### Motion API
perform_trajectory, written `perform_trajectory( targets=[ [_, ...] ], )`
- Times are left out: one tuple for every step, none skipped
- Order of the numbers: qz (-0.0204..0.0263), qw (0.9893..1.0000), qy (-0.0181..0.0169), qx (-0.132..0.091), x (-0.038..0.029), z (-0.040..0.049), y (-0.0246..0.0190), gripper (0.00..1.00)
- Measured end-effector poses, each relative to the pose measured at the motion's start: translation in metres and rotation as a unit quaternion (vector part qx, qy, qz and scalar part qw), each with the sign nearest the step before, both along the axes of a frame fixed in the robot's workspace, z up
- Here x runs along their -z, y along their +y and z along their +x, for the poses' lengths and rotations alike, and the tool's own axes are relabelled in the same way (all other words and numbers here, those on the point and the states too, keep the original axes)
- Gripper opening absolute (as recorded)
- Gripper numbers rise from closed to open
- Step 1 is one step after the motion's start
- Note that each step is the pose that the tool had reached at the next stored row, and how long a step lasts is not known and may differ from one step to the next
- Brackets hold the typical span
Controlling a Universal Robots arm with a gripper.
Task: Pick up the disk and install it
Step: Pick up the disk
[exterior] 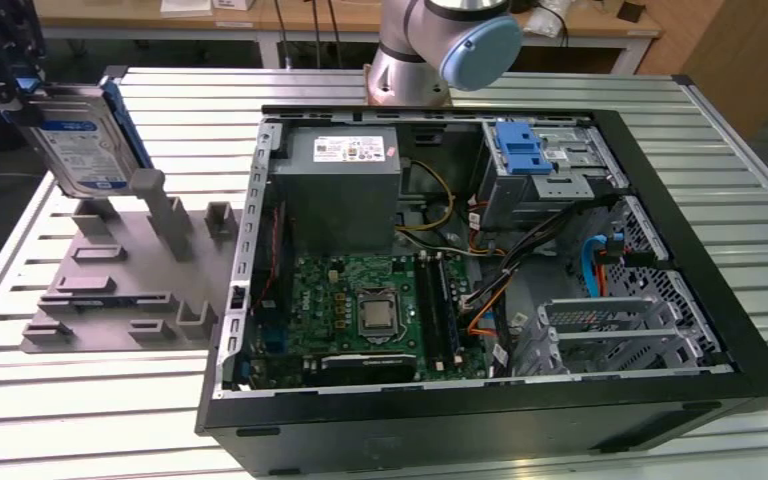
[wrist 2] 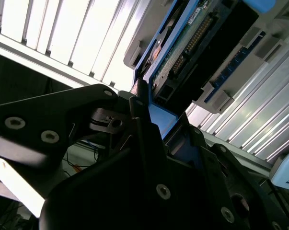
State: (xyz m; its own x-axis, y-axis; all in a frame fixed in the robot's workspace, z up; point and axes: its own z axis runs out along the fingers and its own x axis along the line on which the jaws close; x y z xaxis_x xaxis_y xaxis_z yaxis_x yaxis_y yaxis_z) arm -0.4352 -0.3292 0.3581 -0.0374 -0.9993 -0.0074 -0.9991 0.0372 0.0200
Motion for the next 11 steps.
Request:
perform_trajectory(
  targets=[
    [0.0,1.0,0.0,0.0,-0.0008,0.0,0.0,0.36],
    [0.0,1.0,0.0,0.0,-0.0016,0.0,0.0,0.36],
    [0.0,1.0,-0.0001,0.0,-0.0023,0.0,0.0,0.36],
    [0.0,1.0,-0.0001,0.0,-0.0028,0.0,0.0,0.36],
    [0.0,1.0,0.0,0.0,-0.0035,0.0,0.0,0.36],
    [0.0,1.0,0.0,0.0,-0.0042,0.0,0.0,0.36],
    [0.0,1.0,0.0,0.0,-0.0052,0.0,0.0,0.36],
    [0.0,1.0,0.0,0.0,-0.0062,0.0,0.0,0.36],
    [0.0,1.0,0.0,0.0,-0.0074,0.0,0.0,0.36],
    [0.0,1.0,0.0,0.0,-0.0088,0.0,0.0,0.36],
    [0.0,1.0,0.0,0.0,-0.0104,0.0,0.0,0.36]
  ],
)
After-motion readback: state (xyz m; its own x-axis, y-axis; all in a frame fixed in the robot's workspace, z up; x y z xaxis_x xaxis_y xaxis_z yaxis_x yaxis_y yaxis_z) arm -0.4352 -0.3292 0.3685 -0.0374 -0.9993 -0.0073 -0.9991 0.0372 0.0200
